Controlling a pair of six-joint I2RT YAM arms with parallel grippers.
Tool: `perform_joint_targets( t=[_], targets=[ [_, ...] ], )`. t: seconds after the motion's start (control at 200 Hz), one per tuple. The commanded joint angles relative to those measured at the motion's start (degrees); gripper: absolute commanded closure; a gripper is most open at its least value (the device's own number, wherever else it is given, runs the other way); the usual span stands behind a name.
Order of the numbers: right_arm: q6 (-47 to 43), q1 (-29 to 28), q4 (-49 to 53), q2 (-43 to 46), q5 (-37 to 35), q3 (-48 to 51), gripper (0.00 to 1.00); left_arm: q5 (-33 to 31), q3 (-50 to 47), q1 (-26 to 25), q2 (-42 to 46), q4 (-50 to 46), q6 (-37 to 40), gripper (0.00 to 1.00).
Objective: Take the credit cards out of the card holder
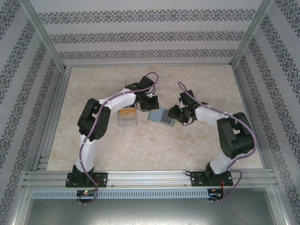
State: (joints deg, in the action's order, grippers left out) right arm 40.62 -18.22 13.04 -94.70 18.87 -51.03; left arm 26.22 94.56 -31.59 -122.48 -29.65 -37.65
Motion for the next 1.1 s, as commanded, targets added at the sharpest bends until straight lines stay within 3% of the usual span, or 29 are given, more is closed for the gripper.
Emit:
perform_joint_targets(
  t=[0.0, 0.16, 0.48, 0.874, 1.094],
  targets=[
    [0.7, -0.2, -0.1, -1.1, -0.9, 0.4, 0.60, -2.7, -0.3, 0.8, -2.5, -5.0, 2.1, 0.91],
    [0.7, -0.7, -0.4, -1.9, -0.9, -0.1, 0.54, -2.9, -2.7, 0.8, -3.0, -4.9, 1.1, 0.90],
    [0.4, -1.1, -0.3, -4.2, -0.5, -1.1, 0.55, -0.4, -6.1, 0.1, -2.3, -2.3, -1.3, 0.89],
    [-1.6, -2.4, 3.1, 1.3, -5.2, -2.3, 0.54, 1.2, -6.6, -0.9, -1.2, -0.5, -4.1, 0.90],
    [-1.3, -3.1, 3.1, -2.0, -4.6, -3.3, 0.55, 1.0, -6.7, -0.9, -1.1, -0.8, -3.8, 0.90]
  ],
)
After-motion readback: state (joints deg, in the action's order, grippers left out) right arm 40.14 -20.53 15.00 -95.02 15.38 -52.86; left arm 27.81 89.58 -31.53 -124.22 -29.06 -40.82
